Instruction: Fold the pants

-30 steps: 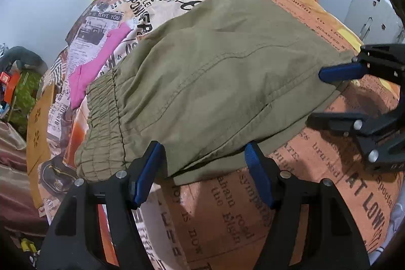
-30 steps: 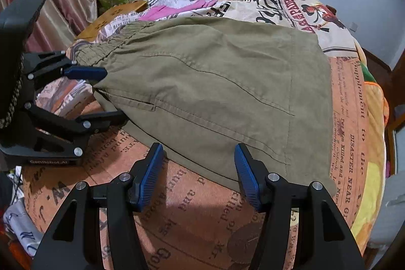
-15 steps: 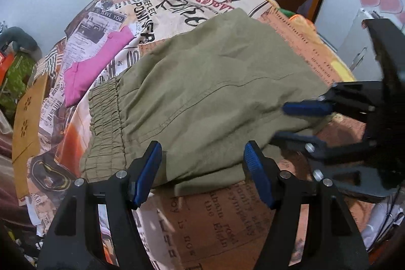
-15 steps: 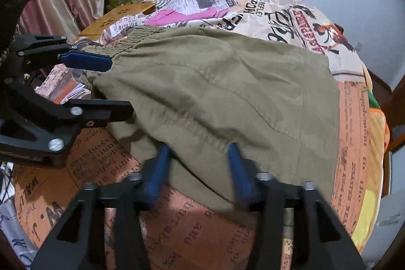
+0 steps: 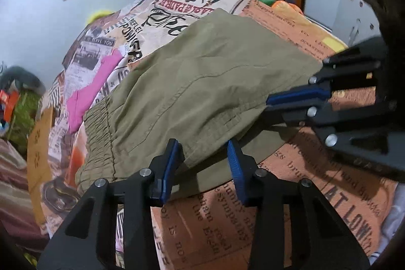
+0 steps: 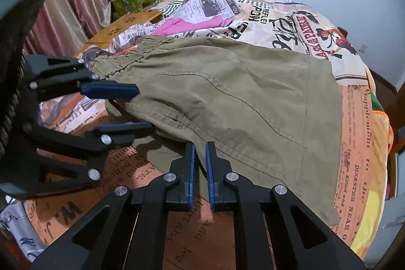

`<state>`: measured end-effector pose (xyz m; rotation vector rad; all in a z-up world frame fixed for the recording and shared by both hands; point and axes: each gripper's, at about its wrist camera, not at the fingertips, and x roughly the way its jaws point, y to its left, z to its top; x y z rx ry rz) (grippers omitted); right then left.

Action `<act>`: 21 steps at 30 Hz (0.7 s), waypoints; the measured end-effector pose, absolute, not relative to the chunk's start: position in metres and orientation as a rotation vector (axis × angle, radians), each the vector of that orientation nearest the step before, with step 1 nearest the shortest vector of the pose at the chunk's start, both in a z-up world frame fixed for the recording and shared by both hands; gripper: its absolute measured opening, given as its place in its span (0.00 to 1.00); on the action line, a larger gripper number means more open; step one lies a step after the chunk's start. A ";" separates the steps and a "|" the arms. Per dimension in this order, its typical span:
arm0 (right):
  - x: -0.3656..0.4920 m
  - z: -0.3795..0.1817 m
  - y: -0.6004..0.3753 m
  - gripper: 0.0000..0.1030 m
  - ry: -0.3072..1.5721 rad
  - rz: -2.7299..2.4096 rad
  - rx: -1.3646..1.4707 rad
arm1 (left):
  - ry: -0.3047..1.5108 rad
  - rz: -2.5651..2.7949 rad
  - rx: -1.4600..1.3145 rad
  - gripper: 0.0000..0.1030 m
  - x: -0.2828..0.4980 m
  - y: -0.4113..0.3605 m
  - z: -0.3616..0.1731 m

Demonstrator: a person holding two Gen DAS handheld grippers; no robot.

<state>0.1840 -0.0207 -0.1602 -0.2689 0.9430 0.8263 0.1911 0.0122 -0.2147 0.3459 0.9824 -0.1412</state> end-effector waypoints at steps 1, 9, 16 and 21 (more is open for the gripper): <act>0.184 -0.160 -0.021 0.07 0.947 0.829 -0.259 | 0.986 -0.141 0.356 0.36 0.191 0.012 -0.217; 0.178 -0.156 -0.024 0.06 0.950 0.857 -0.242 | 1.017 -0.167 0.190 0.14 0.190 0.031 -0.211; 0.178 -0.171 -0.023 0.10 1.044 0.857 -0.250 | 1.077 -0.176 0.169 0.16 0.189 0.030 -0.227; 0.181 -0.158 -0.036 0.33 1.051 0.847 -0.175 | 1.063 -0.202 0.089 0.20 0.178 0.045 -0.209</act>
